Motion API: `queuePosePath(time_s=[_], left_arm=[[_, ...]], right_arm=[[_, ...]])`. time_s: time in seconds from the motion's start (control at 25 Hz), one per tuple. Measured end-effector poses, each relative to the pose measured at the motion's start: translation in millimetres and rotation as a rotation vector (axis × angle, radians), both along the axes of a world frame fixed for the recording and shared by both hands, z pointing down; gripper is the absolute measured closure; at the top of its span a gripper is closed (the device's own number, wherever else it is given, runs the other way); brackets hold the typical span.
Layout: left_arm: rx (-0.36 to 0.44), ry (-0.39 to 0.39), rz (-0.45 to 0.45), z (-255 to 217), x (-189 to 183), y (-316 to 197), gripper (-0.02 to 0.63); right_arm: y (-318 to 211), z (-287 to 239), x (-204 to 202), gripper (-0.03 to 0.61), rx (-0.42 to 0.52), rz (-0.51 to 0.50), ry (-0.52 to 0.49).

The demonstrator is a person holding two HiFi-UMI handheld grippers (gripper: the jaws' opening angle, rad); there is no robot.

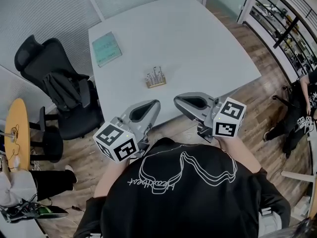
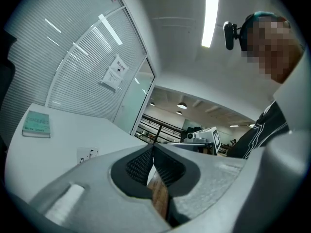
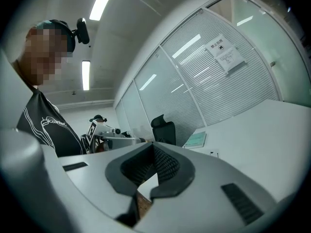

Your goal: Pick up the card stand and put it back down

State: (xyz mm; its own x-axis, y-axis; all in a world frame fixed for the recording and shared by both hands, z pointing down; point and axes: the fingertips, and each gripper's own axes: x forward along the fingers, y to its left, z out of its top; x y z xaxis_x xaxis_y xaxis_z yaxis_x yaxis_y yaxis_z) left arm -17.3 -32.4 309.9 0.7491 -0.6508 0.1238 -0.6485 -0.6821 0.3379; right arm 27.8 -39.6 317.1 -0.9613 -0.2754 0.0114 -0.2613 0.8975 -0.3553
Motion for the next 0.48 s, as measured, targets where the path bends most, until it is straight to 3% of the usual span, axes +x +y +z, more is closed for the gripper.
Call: queuePosePath(time_s=[0.48], left_arm=[[-0.007, -0.014, -0.006, 4.3, 2.7, -7.6, 0.598]], right_arm=[[-7.0, 0.8, 0.7, 0.571, 0.012, 0.006, 0.023]])
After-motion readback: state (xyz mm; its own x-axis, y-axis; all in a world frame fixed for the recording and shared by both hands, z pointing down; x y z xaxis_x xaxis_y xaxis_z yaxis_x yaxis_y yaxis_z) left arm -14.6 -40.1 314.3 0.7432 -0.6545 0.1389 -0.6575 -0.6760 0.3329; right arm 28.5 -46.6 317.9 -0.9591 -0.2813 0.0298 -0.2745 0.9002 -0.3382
